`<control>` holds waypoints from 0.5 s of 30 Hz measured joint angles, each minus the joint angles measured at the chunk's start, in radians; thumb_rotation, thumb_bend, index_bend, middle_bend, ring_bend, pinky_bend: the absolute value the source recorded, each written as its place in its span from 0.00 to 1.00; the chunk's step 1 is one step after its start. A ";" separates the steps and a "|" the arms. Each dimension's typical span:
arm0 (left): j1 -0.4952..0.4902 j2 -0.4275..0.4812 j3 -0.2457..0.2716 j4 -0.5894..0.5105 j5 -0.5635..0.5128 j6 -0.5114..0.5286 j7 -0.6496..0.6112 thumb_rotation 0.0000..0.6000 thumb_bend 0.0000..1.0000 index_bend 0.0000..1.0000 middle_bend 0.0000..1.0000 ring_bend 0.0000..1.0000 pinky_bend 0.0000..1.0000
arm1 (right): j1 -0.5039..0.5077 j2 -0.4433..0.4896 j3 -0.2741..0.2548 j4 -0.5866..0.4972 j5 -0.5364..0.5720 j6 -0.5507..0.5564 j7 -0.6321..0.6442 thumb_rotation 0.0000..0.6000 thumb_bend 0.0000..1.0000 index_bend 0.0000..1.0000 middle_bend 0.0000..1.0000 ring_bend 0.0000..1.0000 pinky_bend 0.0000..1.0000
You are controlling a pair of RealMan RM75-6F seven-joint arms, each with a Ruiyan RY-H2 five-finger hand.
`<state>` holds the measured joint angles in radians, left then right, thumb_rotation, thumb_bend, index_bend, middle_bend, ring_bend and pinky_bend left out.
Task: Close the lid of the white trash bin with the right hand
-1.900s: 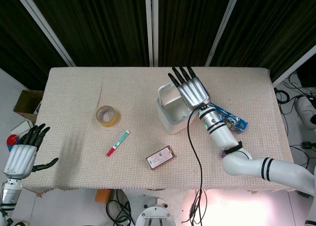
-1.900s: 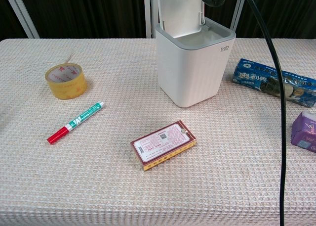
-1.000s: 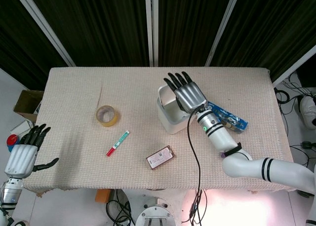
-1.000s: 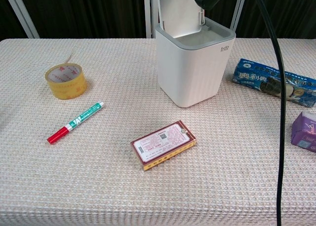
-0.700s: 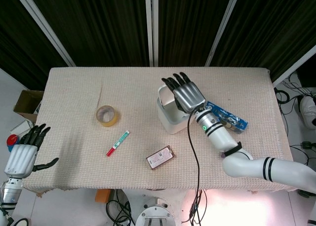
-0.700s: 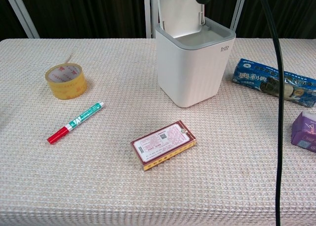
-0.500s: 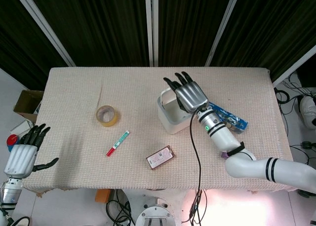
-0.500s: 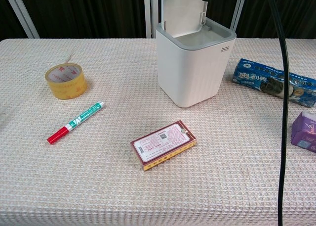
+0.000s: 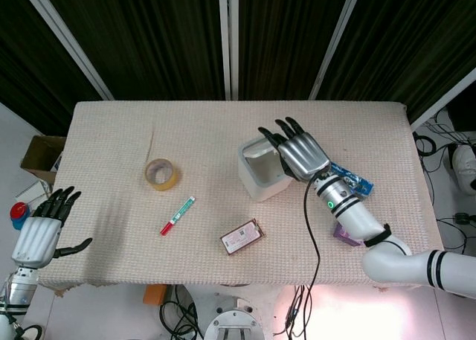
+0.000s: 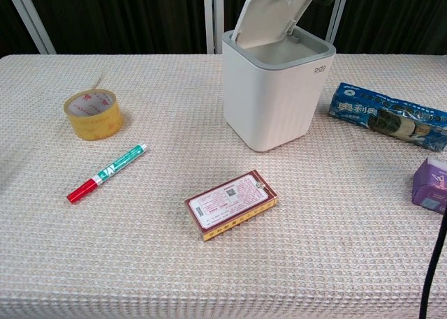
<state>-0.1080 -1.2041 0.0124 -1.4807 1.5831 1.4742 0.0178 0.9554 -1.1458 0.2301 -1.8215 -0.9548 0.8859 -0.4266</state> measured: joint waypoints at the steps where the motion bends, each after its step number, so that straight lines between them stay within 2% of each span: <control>1: 0.000 -0.001 0.000 0.001 0.001 0.001 0.000 0.70 0.16 0.08 0.05 0.04 0.21 | -0.008 0.011 -0.008 -0.008 -0.012 -0.001 0.005 0.99 0.91 0.00 0.30 0.00 0.00; 8: -0.001 -0.001 -0.002 -0.004 0.004 0.007 0.007 0.70 0.16 0.08 0.05 0.04 0.21 | -0.050 0.037 -0.061 -0.032 -0.087 0.001 0.023 0.99 0.91 0.00 0.27 0.00 0.00; 15: 0.002 0.000 0.000 -0.006 0.003 0.010 0.010 0.71 0.16 0.08 0.05 0.04 0.21 | -0.063 0.018 -0.091 -0.014 -0.115 0.002 0.011 0.99 0.92 0.00 0.25 0.00 0.00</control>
<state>-0.1062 -1.2043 0.0121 -1.4866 1.5862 1.4841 0.0279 0.8928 -1.1280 0.1387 -1.8353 -1.0697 0.8874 -0.4152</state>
